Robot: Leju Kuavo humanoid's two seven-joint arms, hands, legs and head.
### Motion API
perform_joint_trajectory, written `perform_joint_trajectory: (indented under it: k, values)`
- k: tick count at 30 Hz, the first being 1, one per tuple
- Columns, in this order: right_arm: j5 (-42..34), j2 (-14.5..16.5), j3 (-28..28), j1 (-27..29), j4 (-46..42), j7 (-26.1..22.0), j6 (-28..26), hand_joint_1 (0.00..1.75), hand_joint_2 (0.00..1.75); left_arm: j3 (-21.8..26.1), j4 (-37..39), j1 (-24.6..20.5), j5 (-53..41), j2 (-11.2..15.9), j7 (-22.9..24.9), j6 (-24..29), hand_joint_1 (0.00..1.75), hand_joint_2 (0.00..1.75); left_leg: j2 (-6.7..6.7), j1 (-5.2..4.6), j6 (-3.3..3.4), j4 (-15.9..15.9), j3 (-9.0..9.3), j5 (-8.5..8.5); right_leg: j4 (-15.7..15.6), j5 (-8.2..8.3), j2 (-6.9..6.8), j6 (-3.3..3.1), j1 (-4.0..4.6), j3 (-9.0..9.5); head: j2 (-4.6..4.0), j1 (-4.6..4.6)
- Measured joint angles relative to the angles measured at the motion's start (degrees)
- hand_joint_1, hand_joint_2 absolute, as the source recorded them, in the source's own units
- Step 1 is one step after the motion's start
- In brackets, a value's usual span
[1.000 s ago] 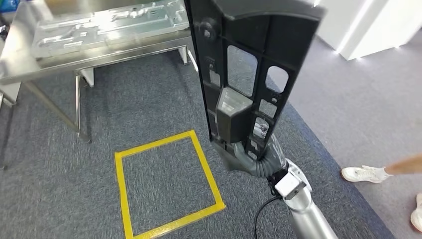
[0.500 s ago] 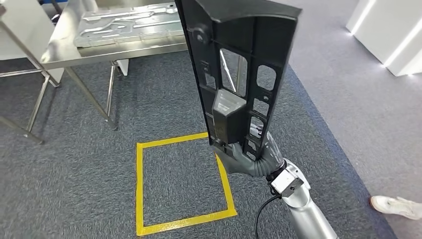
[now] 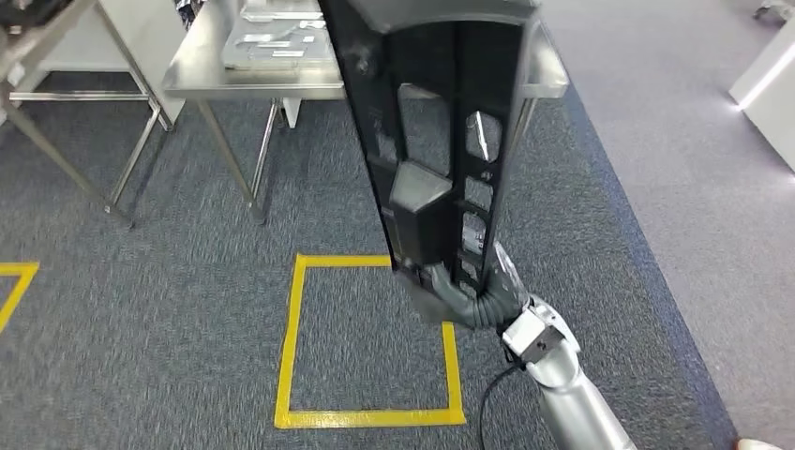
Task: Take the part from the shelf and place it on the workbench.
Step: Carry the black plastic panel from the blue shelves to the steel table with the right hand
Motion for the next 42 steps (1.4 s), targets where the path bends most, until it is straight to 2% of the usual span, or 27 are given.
perform_joint_trajectory:
  k: [2,3,4,6,7,8,10,13,15,17,18,19,20,21,23,24,26,28,30,32,33,34,35,37,38,40,42]
  values:
    - [0.04,-0.04,0.00,0.24,0.05,0.41,-0.14,1.75,1.75,0.00,0.00,-0.07,-0.09,-0.04,0.00,-0.03,0.00,1.75,-0.79,-0.01,0.23,0.09,0.07,-0.17,7.22,-2.40,1.30,0.07,0.03,-4.33,0.00,0.01]
    - [0.08,-0.07,0.00,0.45,0.08,0.55,-0.21,1.75,1.75,0.01,0.00,0.00,-0.09,-0.07,-0.01,-0.05,0.00,1.75,-1.19,-0.01,0.26,0.21,0.14,-0.33,8.76,-2.13,1.42,0.11,0.03,-5.63,0.00,0.01]
    - [0.11,-0.12,0.00,0.63,0.08,0.61,-0.31,1.75,1.75,0.01,0.00,0.06,-0.09,-0.08,-0.01,-0.07,0.00,1.75,-1.60,0.00,0.21,0.40,0.25,-0.54,8.02,-0.62,1.46,0.12,0.01,-5.84,0.00,0.01]
    - [0.15,-0.20,0.00,0.77,0.07,0.63,-0.52,1.75,1.75,0.02,0.00,0.14,-0.09,-0.16,-0.02,-0.09,0.00,1.75,-2.20,0.04,-0.07,0.94,0.55,-1.16,1.19,4.18,1.47,-0.02,-0.06,-3.49,0.00,0.02]
    - [0.16,-0.23,0.00,0.77,0.06,0.63,-0.62,1.75,1.75,0.02,0.00,0.14,-0.10,-0.20,-0.02,-0.10,0.00,1.75,-2.40,-0.06,-0.31,1.33,0.58,-1.51,-2.39,5.82,1.49,-0.14,-0.01,-2.09,0.00,0.02]
    - [0.17,-0.24,0.01,0.79,0.03,0.62,-0.71,1.75,1.75,0.02,0.00,0.16,-0.11,-0.23,-0.02,-0.12,0.00,1.75,-2.51,-0.16,-0.57,1.58,0.53,-1.76,-4.72,6.62,1.52,-0.32,0.03,-1.18,0.00,0.01]
    - [0.18,-0.26,0.01,0.84,0.00,0.60,-0.90,1.75,1.75,0.02,0.00,0.18,-0.18,-0.23,-0.02,-0.14,0.00,1.75,-2.59,-0.35,-1.05,1.73,0.43,-2.03,-5.91,6.48,1.61,-0.75,0.18,-0.77,0.00,0.00]
    - [0.16,-0.39,0.00,0.85,-0.12,0.58,-1.17,1.75,1.75,0.02,0.00,0.18,-0.35,-0.18,-0.02,-0.15,0.00,1.75,-2.53,-0.28,-1.96,2.69,0.32,-3.05,-6.30,6.42,1.61,-1.61,-0.17,-0.35,0.00,-0.01]
    - [0.10,-0.42,0.00,0.93,-0.33,0.49,-1.39,1.75,1.75,0.02,0.00,0.15,-0.48,-0.15,-0.09,-0.15,0.00,1.75,-2.44,0.05,-2.76,7.67,-1.86,-5.84,-6.54,6.31,1.52,-2.04,-0.38,0.04,0.00,-0.02]
    - [-0.03,-0.45,0.00,1.41,-0.50,0.05,-1.88,1.75,1.75,0.02,0.00,-0.09,-0.67,-0.15,-0.24,-0.15,0.00,1.75,-2.40,0.50,-3.35,15.03,-5.52,-8.80,-6.53,6.11,1.41,-2.19,-0.38,0.17,0.00,-0.03]
    - [-0.11,-0.48,0.00,1.88,-0.61,-0.26,-2.17,1.75,1.75,0.02,0.00,-0.21,-0.79,-0.15,-0.30,-0.15,0.00,1.75,-2.38,0.67,-3.52,17.11,-6.61,-9.10,-6.52,6.00,1.38,-2.17,-0.38,0.27,0.00,-0.03]
    - [-0.19,-0.51,0.00,2.51,-0.86,-0.61,-2.46,1.75,1.75,0.02,0.00,-0.28,-0.95,-0.15,-0.31,-0.15,0.00,1.75,-2.37,0.80,-3.58,16.98,-6.63,-8.24,-6.51,5.87,1.37,-2.11,-0.40,0.44,0.00,-0.03]
    - [-0.22,-0.54,0.00,3.26,-1.29,-0.94,-2.73,1.75,1.75,0.02,0.00,-0.19,-1.10,-0.15,-0.30,-0.15,0.00,1.75,-2.36,0.89,-3.54,14.55,-5.51,-6.37,-6.51,5.72,1.42,-2.01,-0.43,0.70,0.00,-0.03]
    - [-0.21,-0.56,0.00,4.10,-1.87,-1.21,-2.98,1.75,1.75,0.01,0.00,-0.02,-1.21,-0.14,-0.28,-0.15,0.00,1.75,-2.34,0.94,-3.39,10.60,-3.69,-4.10,-6.52,5.53,1.47,-1.87,-0.45,1.03,0.00,-0.03]
    - [-0.08,-0.59,0.00,5.71,-3.13,-1.71,-3.48,1.75,1.75,0.00,0.00,0.47,-1.31,-0.12,-0.27,-0.14,0.00,1.75,-2.32,0.78,-2.84,3.82,-0.40,-1.70,-6.64,5.24,1.54,-1.41,-0.38,1.51,0.00,-0.02]
    - [0.02,-0.60,0.00,6.35,-3.63,-1.87,-3.65,1.75,1.75,0.00,0.00,0.67,-1.29,-0.11,-0.30,-0.14,0.00,1.75,-2.31,0.63,-2.52,2.16,0.39,-1.57,-6.73,5.21,1.54,-1.10,-0.35,1.56,0.00,-0.02]
    - [0.16,-0.62,0.00,7.42,-4.42,-2.05,-3.90,1.75,1.75,0.00,0.00,0.89,-1.27,-0.09,-0.42,-0.14,0.00,1.75,-2.40,0.33,-1.94,1.34,0.71,-1.96,-7.01,5.31,1.48,-0.40,-0.34,1.56,0.00,-0.03]
    - [0.21,-0.66,0.00,8.24,-5.09,-2.10,-4.00,1.75,1.75,0.00,0.00,1.01,-1.26,-0.09,-0.48,-0.15,0.00,1.75,-2.45,0.54,-1.20,0.62,1.16,-1.72,-6.74,4.90,1.37,0.25,-0.35,1.67,0.00,-0.02]
    - [0.20,-0.69,0.00,8.79,-5.53,-2.26,-4.10,1.75,1.75,0.00,0.00,1.11,-1.26,-0.09,-0.43,-0.15,0.00,1.75,-2.34,0.74,-0.46,-0.15,1.79,-1.49,-2.91,2.61,1.43,0.54,-0.31,0.04,0.00,-0.01]
    - [0.19,-0.73,0.00,9.80,-5.75,-2.55,-4.18,1.75,1.75,0.00,0.00,1.19,-1.23,-0.09,-0.38,-0.18,0.00,1.75,-2.28,0.54,-0.08,-0.19,1.93,-1.60,4.52,-0.67,1.51,0.56,-0.30,-3.81,0.00,-0.01]
    - [0.19,-0.76,0.00,10.40,-5.80,-2.71,-4.19,1.75,1.75,0.00,0.00,1.22,-1.19,-0.09,-0.38,-0.20,0.00,1.75,-2.32,0.44,0.01,-0.16,1.95,-1.67,7.44,-1.45,1.52,0.59,-0.31,-5.48,0.00,-0.01]
    - [0.17,-0.79,0.00,10.88,-5.81,-2.90,-4.20,1.75,1.75,0.00,0.00,1.25,-1.16,-0.09,-0.37,-0.21,0.00,1.75,-2.38,0.36,0.08,-0.10,2.00,-1.76,8.61,-1.15,1.52,0.59,-0.32,-6.33,0.00,-0.01]
    - [0.12,-0.85,0.00,11.15,-5.80,-3.10,-4.21,1.75,1.75,0.00,0.00,1.26,-1.13,-0.09,-0.37,-0.21,0.00,1.75,-2.45,0.31,0.08,-0.02,2.11,-1.87,7.39,0.30,1.52,0.52,-0.32,-5.98,0.00,-0.01]
    - [-0.08,-1.03,0.00,11.29,-5.79,-3.55,-4.24,1.75,1.75,0.00,0.00,1.27,-1.19,-0.10,-0.36,-0.19,0.00,1.75,-2.55,0.23,-0.12,0.26,2.38,-2.26,0.04,4.48,1.53,0.12,-0.26,-2.68,0.00,-0.01]
    - [-0.19,-1.12,0.00,11.28,-5.79,-3.72,-4.26,1.75,1.75,0.00,0.00,1.26,-1.24,-0.10,-0.34,-0.16,0.00,1.75,-2.56,0.11,-0.36,0.52,2.41,-2.53,-3.47,5.82,1.54,-0.08,-0.14,-1.07,0.00,-0.01]
    - [-0.37,-1.22,0.00,11.31,-5.79,-3.92,-4.40,1.75,1.75,-0.01,0.00,1.26,-1.36,-0.11,-0.29,-0.02,0.00,1.75,-2.55,0.00,-0.88,0.81,2.29,-2.90,-6.68,6.40,1.59,-0.44,0.12,0.34,0.00,-0.01]
    - [-0.45,-1.23,0.00,11.36,-5.84,-3.97,-4.73,1.75,1.75,-0.09,-0.02,1.20,-1.63,-0.09,-0.24,0.13,0.00,1.75,-2.44,-0.01,-1.51,0.68,2.37,-3.33,-7.07,6.17,1.65,-0.94,0.08,0.50,0.00,-0.01]
